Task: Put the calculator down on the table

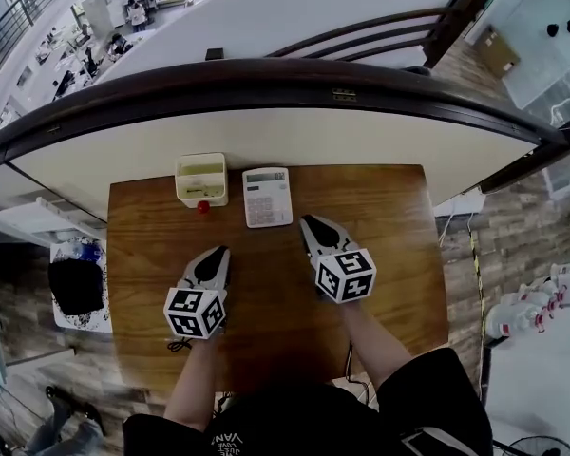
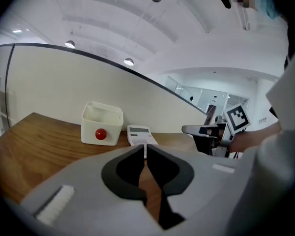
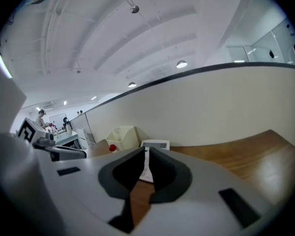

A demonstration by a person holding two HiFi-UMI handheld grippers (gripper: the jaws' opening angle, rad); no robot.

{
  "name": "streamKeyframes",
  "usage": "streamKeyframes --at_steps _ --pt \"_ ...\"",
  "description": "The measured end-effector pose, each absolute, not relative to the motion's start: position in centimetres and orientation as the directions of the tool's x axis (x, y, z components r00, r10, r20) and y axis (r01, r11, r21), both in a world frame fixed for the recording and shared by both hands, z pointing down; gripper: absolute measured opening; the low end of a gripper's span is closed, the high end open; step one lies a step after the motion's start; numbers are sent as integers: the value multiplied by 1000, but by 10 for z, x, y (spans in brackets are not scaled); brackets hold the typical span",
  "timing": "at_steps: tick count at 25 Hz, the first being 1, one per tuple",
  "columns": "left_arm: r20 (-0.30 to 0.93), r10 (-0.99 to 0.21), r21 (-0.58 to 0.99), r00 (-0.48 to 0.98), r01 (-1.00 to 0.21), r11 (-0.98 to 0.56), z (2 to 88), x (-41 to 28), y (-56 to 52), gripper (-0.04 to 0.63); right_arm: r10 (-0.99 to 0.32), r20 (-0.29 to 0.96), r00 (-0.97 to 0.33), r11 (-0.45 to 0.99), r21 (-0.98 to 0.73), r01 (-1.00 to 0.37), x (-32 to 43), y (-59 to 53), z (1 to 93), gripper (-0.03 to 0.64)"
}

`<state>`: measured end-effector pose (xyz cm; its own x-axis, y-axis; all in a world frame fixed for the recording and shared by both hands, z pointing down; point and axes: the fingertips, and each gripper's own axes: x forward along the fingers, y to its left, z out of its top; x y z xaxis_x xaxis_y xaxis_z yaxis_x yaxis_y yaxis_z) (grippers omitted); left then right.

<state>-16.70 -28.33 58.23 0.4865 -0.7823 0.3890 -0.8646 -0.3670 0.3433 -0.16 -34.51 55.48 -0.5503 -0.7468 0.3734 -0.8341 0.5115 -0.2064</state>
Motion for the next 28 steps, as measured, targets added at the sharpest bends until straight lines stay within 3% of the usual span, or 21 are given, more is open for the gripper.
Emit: streamKeyframes --at_steps 28 --pt "368 -651 336 663 -748 -572 548 -162 -125 12 -773 436 -460 386 -253 -887 -3 -152 550 20"
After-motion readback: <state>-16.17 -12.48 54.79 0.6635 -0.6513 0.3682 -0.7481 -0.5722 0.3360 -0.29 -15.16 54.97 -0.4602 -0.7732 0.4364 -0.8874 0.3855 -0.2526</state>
